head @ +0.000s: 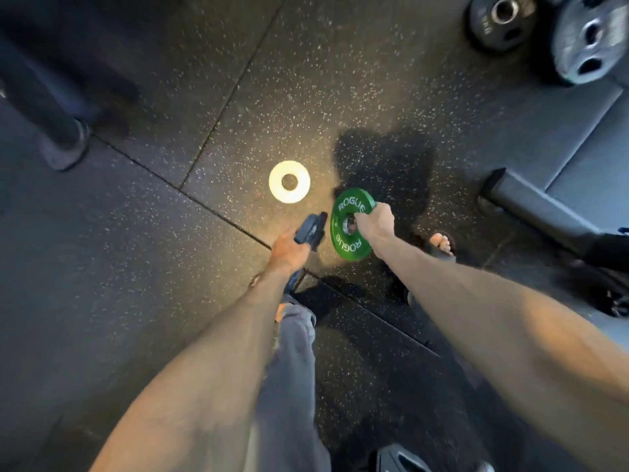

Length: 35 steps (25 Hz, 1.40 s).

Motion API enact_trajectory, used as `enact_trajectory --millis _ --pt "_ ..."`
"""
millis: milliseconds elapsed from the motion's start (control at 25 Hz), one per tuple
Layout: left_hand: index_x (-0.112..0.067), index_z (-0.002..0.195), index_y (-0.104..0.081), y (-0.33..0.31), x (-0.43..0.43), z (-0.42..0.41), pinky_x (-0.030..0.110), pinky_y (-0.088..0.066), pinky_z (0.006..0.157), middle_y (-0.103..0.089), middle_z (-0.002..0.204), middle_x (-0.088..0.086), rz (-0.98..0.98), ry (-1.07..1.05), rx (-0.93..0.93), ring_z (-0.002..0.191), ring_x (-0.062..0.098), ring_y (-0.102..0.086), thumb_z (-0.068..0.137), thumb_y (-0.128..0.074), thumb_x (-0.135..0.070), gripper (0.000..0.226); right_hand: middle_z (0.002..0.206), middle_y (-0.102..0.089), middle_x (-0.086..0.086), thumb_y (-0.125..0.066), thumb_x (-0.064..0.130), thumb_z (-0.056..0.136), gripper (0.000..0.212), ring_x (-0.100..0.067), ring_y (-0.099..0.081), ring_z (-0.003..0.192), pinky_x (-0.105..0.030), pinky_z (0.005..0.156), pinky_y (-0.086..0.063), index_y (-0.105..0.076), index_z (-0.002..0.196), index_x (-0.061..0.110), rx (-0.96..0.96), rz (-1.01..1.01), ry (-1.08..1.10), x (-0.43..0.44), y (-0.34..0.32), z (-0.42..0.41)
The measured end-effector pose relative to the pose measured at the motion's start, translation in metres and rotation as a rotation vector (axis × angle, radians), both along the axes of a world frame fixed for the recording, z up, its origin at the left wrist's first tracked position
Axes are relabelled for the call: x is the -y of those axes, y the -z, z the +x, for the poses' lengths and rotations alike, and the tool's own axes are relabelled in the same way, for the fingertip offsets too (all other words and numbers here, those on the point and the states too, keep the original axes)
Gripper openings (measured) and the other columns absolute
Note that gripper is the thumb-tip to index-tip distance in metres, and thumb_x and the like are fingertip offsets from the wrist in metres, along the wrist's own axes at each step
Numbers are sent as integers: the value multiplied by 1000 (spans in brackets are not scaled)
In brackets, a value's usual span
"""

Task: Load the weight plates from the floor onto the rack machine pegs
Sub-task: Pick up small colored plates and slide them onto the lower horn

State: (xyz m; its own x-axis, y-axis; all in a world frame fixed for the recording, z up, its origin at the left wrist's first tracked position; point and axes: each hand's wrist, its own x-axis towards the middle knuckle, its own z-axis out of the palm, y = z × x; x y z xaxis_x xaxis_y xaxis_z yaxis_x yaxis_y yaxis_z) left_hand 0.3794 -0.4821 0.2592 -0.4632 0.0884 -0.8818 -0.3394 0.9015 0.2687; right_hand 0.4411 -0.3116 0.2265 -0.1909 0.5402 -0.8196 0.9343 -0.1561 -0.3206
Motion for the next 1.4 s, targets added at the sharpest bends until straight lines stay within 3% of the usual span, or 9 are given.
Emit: enact_trajectory --millis 160,360,520,720,920,1080,1240,1400 --pt "-4 118 -67 -94 -28 7 32 -46 78 -68 114 17 -20 61 57 104 32 -65 90 -62 -22 34 116 -68 -18 -58 6 89 30 -34 -64 110 -30 84 -49 -63 119 0 -5 40 33 -21 -106 47" --pt "-6 118 -66 -199 -82 -5 33 -47 84 -68 114 14 114 197 26 106 31 -63 91 -61 -19 31 115 -67 -23 -59 7 85 29 -39 -62 109 -36 87 -50 -61 112 -2 18 163 226 -37 -220 99" --pt "-8 113 -69 -272 -138 2 38 -52 85 -71 110 15 221 410 -7 99 32 -66 88 -63 -17 27 117 -66 -24 -61 8 85 30 -39 -62 112 -37 91 -49 -62 113 -3 13 239 462 -44 -291 140" --pt "-9 118 -67 -331 -203 47 44 -53 96 -69 114 12 293 763 -23 104 31 -65 86 -65 -17 33 113 -67 -19 -60 12 83 29 -36 -63 107 -36 90 -50 -62 111 4 -37 299 729 -43 -359 204" --pt "-5 121 -65 -360 -257 154 45 -52 96 -69 115 15 316 1274 -44 106 33 -66 89 -65 -15 34 106 -71 -15 -62 13 81 23 -35 -69 93 -44 88 -56 -61 104 16 -58 349 938 -25 -396 305" --pt "-7 115 -68 -392 -278 271 31 -48 87 -71 108 13 395 1700 -47 103 28 -66 87 -65 -9 29 113 -70 -15 -60 14 86 30 -34 -66 105 -40 90 -54 -61 116 18 33 428 1016 -1 -424 395" --pt "-13 111 -70 -423 -295 376 27 -46 77 -69 95 7 448 1948 32 89 16 -62 84 -65 -6 29 110 -71 -13 -59 15 86 23 -33 -66 105 -36 83 -51 -61 108 17 121 445 1058 13 -443 479" --pt "-15 110 -71 -433 -324 464 36 -53 87 -71 95 7 480 2078 37 88 17 -64 82 -65 -5 31 114 -69 -13 -59 12 86 28 -33 -65 106 -33 79 -47 -61 114 15 189 468 1080 10 -465 553"
